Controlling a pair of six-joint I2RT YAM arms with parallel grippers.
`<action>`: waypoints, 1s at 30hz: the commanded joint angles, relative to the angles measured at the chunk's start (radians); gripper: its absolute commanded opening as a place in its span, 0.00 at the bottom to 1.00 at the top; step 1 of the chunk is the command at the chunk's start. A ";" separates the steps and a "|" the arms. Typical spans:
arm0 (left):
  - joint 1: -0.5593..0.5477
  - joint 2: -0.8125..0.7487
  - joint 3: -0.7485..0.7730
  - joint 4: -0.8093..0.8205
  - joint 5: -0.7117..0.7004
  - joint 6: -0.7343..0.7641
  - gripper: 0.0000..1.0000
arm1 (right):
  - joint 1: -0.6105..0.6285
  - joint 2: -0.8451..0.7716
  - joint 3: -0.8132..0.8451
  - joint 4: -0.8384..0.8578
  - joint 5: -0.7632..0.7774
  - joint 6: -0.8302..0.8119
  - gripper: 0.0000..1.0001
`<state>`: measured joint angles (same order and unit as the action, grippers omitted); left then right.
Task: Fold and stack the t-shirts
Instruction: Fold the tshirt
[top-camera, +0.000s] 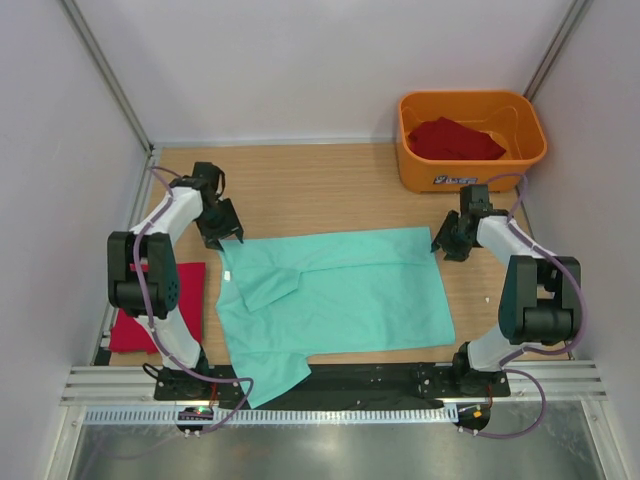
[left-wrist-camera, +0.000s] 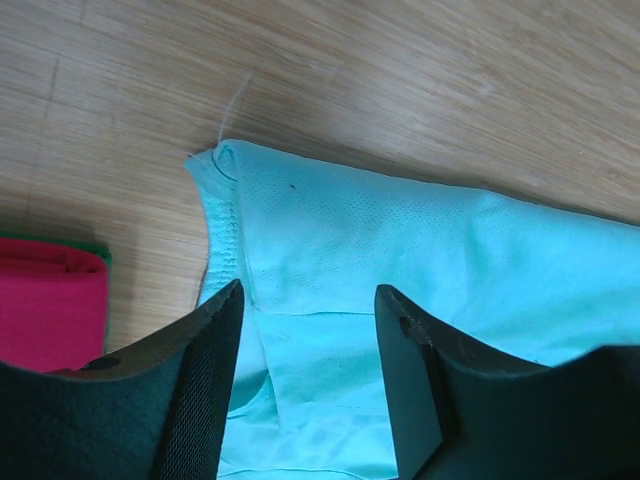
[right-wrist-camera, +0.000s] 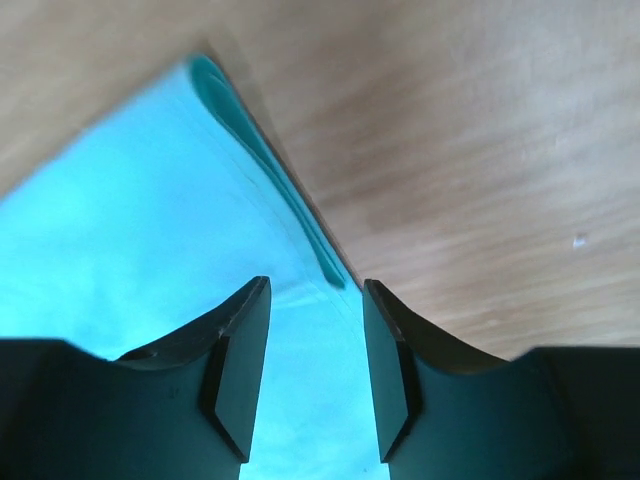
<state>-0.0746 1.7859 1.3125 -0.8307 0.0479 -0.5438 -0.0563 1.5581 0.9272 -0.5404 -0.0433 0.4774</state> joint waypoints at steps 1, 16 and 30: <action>0.035 0.004 0.060 -0.022 -0.040 0.022 0.57 | -0.004 -0.033 0.094 0.065 0.001 -0.129 0.49; 0.061 0.133 0.093 -0.010 -0.008 0.048 0.59 | -0.004 0.152 0.156 0.198 -0.179 -0.131 0.54; 0.067 0.213 0.123 -0.002 0.003 0.045 0.45 | -0.002 0.221 0.150 0.272 -0.129 -0.129 0.53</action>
<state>-0.0162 1.9835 1.4025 -0.8452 0.0463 -0.5137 -0.0566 1.7859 1.0698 -0.3248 -0.2020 0.3637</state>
